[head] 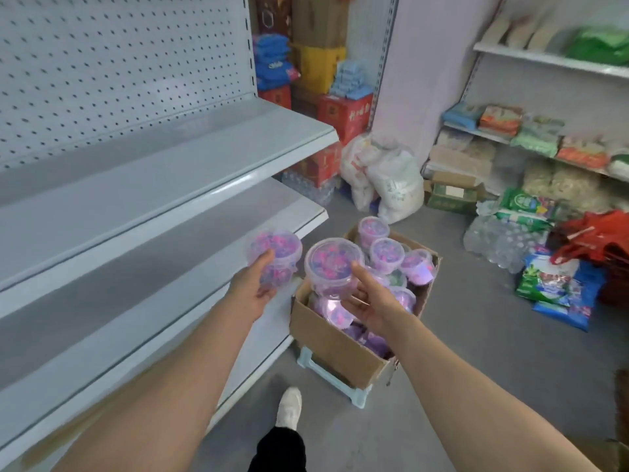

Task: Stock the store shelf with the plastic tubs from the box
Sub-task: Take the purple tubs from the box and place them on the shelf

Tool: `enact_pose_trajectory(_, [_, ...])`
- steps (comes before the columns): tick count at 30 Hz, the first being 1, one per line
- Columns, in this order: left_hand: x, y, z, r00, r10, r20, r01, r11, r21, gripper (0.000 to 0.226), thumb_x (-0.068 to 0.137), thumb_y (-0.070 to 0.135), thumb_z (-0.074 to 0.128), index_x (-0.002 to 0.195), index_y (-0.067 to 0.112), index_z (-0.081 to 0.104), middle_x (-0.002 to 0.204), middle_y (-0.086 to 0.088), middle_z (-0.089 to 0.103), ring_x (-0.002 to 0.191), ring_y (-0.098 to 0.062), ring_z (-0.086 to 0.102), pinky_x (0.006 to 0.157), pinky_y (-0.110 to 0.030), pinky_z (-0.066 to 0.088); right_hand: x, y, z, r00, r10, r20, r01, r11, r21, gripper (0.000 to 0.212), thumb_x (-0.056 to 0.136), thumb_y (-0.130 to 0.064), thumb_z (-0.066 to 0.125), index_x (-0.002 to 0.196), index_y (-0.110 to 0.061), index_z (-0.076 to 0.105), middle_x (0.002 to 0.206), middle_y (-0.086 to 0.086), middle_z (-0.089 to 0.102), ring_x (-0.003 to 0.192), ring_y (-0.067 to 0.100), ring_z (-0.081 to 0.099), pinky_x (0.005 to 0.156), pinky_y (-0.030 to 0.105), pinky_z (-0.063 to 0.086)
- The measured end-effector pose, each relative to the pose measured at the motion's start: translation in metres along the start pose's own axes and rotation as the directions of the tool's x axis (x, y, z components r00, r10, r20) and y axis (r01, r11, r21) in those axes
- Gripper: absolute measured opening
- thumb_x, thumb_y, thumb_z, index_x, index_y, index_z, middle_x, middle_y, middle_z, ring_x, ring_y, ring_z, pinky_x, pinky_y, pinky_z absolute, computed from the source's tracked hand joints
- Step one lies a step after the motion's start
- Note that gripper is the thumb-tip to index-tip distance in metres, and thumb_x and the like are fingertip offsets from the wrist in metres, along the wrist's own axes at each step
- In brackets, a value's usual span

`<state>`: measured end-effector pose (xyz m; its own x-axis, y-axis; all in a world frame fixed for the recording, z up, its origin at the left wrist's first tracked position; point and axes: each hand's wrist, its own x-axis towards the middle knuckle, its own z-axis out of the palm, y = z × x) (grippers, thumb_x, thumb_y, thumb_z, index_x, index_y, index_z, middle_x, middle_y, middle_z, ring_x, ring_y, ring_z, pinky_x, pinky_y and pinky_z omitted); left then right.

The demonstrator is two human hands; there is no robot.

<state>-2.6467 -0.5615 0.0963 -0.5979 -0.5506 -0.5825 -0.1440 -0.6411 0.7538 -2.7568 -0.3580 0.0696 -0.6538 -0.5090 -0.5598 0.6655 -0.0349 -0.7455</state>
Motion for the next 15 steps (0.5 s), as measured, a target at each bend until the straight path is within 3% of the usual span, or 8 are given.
enact_pose_trajectory(2, [-0.026,0.025,-0.015,0.998,0.059,-0.021,-0.060,0.994,-0.090,0.037,0.080,0.031,0.076,0.109,0.014,0.060,0.099,-0.007,0.058,0.084,-0.018,0.058,0.080,-0.032,0.053,-0.017,-0.011,0.026,0.993,-0.023,0.112,0.022,1.000,0.014,0.044,0.075,-0.049,0.081,0.092,-0.011,0.066,0.063,-0.002,0.063,0.059,0.010,0.062,0.070,0.027,0.053])
enact_pose_trajectory(3, [-0.038,0.038,-0.023,0.995,0.090,-0.032,-0.093,0.989,-0.115,0.046,0.078,0.031,0.077,0.117,0.013,0.058,0.103,-0.007,0.056,0.085,-0.018,0.056,0.083,-0.033,0.052,-0.024,-0.016,0.040,0.988,-0.036,0.152,0.034,0.999,0.017,0.039,0.078,-0.048,0.078,0.085,-0.013,0.062,0.056,-0.004,0.057,0.053,0.009,0.058,0.075,0.027,0.053])
enact_pose_trajectory(6, [-0.070,0.076,-0.053,0.977,0.201,-0.071,-0.210,0.963,-0.170,0.058,0.076,0.032,0.079,0.126,0.015,0.057,0.115,-0.008,0.050,0.083,-0.016,0.054,0.094,-0.034,0.050,-0.042,-0.031,0.087,0.966,-0.086,0.244,0.097,0.995,-0.036,0.040,0.080,-0.049,0.074,0.092,-0.011,0.065,0.066,-0.003,0.065,0.067,0.010,0.064,0.092,0.030,0.054])
enact_pose_trajectory(8, [-0.091,0.098,-0.077,0.963,0.245,-0.111,-0.262,0.946,-0.192,0.053,0.075,0.032,0.080,0.121,0.017,0.059,0.123,-0.010,0.051,0.087,-0.017,0.056,0.093,-0.036,0.051,-0.053,-0.037,0.123,0.945,-0.116,0.306,0.129,0.991,-0.023,0.054,0.075,-0.048,0.077,0.108,-0.007,0.068,0.094,0.006,0.068,0.092,0.017,0.063,0.093,0.031,0.055])
enact_pose_trajectory(9, [-0.103,0.108,-0.089,0.955,0.266,-0.128,-0.288,0.936,-0.201,0.047,0.075,0.032,0.079,0.117,0.018,0.061,0.125,-0.010,0.051,0.089,-0.018,0.056,0.092,-0.036,0.052,-0.059,-0.039,0.143,0.938,-0.127,0.322,0.143,0.989,-0.026,0.054,0.075,-0.047,0.077,0.110,-0.007,0.069,0.100,0.009,0.066,0.095,0.020,0.062,0.090,0.031,0.055])
enact_pose_trajectory(15, [-0.161,0.163,-0.172,0.892,0.373,-0.256,-0.432,0.870,-0.236,0.024,0.080,0.029,0.076,0.089,0.017,0.058,0.104,-0.009,0.055,0.087,-0.020,0.060,0.098,-0.040,0.050,-0.081,-0.032,0.264,0.878,-0.101,0.468,0.116,0.993,-0.003,0.051,0.079,-0.040,0.078,0.113,-0.003,0.068,0.101,0.014,0.064,0.092,0.025,0.062,0.069,0.028,0.059])
